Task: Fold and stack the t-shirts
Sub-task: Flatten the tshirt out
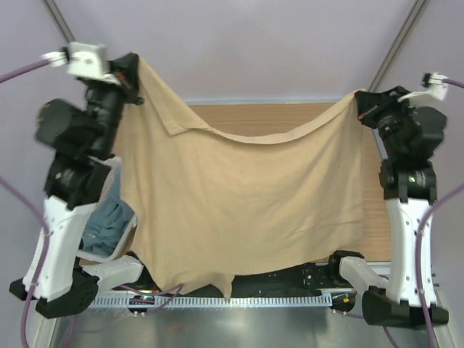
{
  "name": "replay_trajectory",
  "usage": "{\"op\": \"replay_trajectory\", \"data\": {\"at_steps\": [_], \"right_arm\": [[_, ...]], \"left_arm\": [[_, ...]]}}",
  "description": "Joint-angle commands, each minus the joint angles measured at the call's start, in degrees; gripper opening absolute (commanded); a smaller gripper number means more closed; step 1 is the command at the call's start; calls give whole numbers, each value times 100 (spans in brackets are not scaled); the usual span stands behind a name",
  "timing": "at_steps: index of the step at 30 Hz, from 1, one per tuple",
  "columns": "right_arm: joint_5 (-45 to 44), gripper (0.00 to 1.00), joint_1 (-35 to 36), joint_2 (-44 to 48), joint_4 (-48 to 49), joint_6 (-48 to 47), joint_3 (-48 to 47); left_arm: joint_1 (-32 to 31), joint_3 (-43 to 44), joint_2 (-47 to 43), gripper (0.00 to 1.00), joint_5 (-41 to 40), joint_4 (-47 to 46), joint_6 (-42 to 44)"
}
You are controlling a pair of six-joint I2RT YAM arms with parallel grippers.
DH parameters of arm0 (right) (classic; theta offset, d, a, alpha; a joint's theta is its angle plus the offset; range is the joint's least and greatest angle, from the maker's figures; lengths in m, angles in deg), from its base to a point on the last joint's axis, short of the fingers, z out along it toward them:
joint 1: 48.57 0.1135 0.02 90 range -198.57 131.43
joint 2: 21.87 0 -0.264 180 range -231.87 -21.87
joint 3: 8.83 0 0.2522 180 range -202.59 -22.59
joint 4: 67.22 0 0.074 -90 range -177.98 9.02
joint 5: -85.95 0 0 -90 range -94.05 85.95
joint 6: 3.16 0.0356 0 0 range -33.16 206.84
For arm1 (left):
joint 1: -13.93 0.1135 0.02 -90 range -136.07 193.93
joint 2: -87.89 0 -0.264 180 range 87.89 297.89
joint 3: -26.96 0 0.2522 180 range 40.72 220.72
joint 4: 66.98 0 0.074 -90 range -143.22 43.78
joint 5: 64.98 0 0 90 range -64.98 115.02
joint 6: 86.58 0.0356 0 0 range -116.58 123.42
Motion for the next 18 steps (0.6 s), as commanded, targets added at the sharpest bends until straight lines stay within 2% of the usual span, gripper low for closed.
{"op": "replay_trajectory", "data": {"at_steps": [1,5,9,13,14,15,16,18], "right_arm": [[62,1,13,-567,713,142,749],[-238,1,13,-1278,1617,124,1523],[-291,1,13,-2411,2802,37,1945],[-256,1,-49,-3738,3035,-104,1422],[-168,1,-57,-4341,2860,-156,1219],[-107,1,-66,-4609,2711,-209,982],[-63,1,-84,-4916,2544,-288,475],[78,1,-110,-5539,2254,-306,67]], "left_arm": [[15,-990,515,0,-372,-842,558],[191,-2465,1208,0,-539,-2082,708],[410,-3119,2289,0,-610,-3540,726],[682,-2752,3546,0,-504,-3711,112],[718,-2429,3836,0,-443,-3668,-11],[736,-2217,4309,0,-425,-3493,-160],[745,-2014,4583,0,-416,-3413,-188],[771,-1417,4988,0,-486,-3246,-249]]}}
